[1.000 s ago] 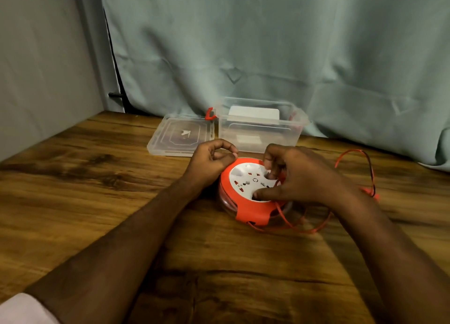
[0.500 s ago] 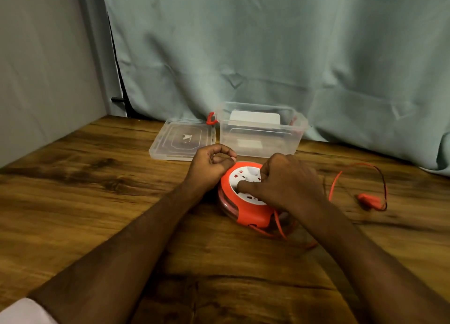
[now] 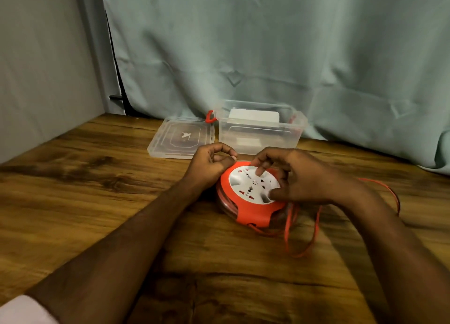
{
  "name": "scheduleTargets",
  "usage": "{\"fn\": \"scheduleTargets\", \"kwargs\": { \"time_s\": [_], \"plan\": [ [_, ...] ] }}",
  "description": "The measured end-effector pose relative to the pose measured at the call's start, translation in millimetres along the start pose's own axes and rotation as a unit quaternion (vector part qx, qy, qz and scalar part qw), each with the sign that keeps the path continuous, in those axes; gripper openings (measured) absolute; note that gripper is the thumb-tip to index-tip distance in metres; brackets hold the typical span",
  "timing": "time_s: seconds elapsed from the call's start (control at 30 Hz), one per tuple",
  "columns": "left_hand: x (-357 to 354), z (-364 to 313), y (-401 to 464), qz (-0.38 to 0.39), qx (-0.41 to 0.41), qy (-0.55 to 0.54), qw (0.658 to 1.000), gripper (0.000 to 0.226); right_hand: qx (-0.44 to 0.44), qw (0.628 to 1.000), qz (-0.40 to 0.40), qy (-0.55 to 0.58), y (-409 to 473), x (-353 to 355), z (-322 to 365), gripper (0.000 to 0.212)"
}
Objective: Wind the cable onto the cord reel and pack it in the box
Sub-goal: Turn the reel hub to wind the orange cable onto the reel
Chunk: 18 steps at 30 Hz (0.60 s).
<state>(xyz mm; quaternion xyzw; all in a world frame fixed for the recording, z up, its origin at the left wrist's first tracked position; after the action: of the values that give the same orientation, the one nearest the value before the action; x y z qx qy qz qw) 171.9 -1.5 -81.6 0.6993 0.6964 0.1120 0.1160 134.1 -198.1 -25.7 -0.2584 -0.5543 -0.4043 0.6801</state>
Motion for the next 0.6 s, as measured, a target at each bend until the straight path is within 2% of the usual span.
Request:
{"fn": "scheduleTargets", "kwargs": {
  "time_s": [0.1,0.23,0.43,0.6],
  "plan": [
    [-0.3,-1.1,-0.8,0.002,0.002,0.000,1.000,0.008,-0.015,1.000,0.009,0.022,-2.6,-0.5,-10.4,0.073],
    [-0.2,-1.0,-1.5,0.000,0.006,-0.003,1.000,0.008,-0.019,1.000,0.005,0.012,-1.9,-2.8,-9.1,0.081],
    [-2.1,-0.6,-1.5,0.004,0.003,0.002,1.000,0.009,-0.053,0.997,-0.027,-0.050,-6.6,7.2,0.2,0.077],
    [-2.2,-0.4,-1.5,0.008,-0.005,0.000,1.000,0.009,-0.055,0.996,-0.048,-0.060,-5.0,4.3,9.0,0.068]
  ]
}}
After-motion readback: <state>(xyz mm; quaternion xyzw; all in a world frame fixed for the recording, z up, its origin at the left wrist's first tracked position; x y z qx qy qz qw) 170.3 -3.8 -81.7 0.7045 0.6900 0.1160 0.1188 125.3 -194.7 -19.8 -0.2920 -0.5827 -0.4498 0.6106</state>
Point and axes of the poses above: each hand's wrist, its own y-axis towards the middle knuckle, its own x-axis out of the back of the hand, z = x × y, the point moved 5 cm from there along y, towards the middle knuckle, and after that the axes turned 11 degrees about -y, right-handed, at the moved point
